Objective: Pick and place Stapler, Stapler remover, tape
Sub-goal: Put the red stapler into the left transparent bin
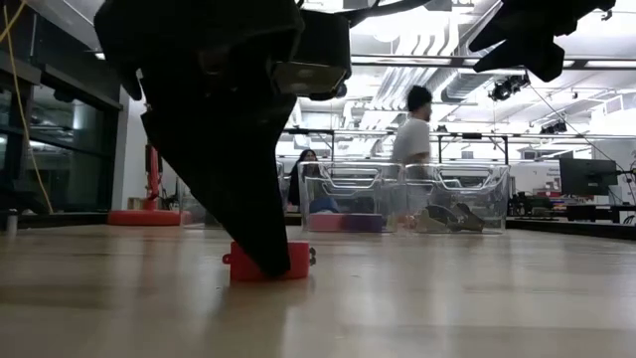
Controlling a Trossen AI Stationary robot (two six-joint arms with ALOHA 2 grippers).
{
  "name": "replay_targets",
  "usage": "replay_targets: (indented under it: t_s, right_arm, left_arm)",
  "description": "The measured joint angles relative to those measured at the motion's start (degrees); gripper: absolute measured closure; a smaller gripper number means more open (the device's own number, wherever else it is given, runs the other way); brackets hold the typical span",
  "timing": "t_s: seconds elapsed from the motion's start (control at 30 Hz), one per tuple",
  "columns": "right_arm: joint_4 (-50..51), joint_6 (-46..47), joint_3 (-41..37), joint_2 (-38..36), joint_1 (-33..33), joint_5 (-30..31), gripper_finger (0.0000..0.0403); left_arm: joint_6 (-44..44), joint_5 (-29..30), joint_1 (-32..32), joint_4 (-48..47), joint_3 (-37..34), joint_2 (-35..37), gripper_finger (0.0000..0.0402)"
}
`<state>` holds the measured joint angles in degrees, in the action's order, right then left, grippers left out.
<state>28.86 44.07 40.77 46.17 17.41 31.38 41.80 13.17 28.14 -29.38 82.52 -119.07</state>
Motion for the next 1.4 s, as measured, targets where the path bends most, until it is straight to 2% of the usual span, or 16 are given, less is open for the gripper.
replay_targets:
  t_s: [0.3,0.63,1.07,1.4]
  right_arm:
    - [-0.02,0.07,0.00,0.00,0.00,-0.11,0.0247]
    - [0.00,0.07,0.00,0.00,0.00,0.15,0.0247]
    - [0.00,0.07,0.00,0.00,0.00,-0.04,0.0247]
    - [0.00,0.79,0.00,0.00,0.00,-0.22,0.0247]
  left_arm:
    - [3.01,-0.71,-0.02,-0.42,0.09,-0.57,0.0239]
    - [5.01,-0.99,-0.04,-0.90,0.09,-0.63,0.0314]
    - [2.34,-0.67,-0.10,-2.25,0.03,0.40,0.0316]
    - [1.51,3.77,-4.67,-11.82,-0.20,5.51,0.0317]
